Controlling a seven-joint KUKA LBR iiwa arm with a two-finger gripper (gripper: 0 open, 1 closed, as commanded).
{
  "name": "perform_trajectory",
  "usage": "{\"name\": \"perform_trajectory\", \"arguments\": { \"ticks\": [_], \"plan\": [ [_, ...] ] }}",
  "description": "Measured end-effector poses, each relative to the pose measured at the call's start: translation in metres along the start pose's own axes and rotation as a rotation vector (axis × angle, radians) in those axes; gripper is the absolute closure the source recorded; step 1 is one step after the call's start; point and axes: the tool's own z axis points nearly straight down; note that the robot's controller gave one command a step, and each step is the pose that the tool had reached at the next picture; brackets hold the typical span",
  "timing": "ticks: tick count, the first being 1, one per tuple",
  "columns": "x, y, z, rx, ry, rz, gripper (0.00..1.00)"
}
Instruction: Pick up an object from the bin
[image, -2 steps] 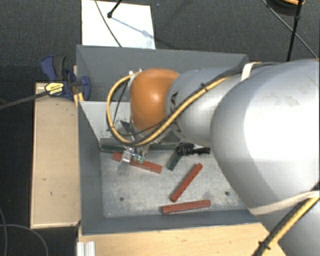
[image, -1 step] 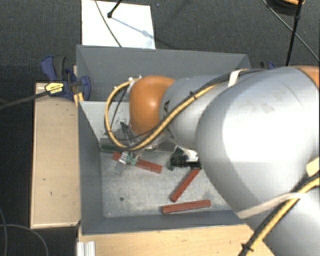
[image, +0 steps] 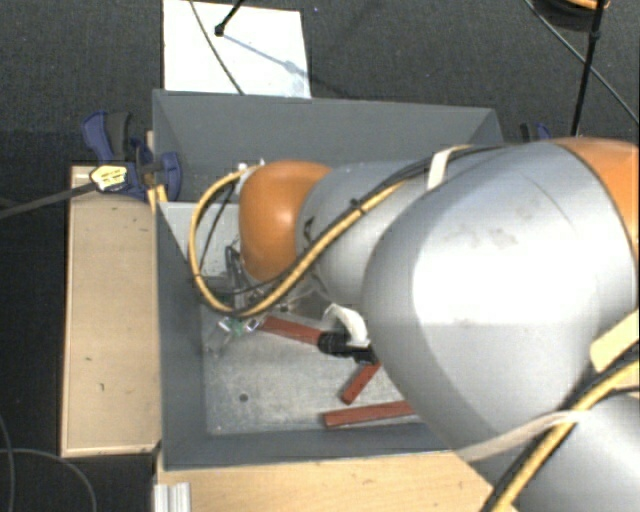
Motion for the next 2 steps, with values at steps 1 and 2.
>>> {"name": "perform_trajectory", "arguments": {
  "ticks": [1,2],
  "plan": [
    [-0.001,-0.001,0.001,0.001,0.0,0.001,1.0],
    [-0.002,0.001,-0.091,-0.008,-0.005,-0.004,1.0]
  ]
}}
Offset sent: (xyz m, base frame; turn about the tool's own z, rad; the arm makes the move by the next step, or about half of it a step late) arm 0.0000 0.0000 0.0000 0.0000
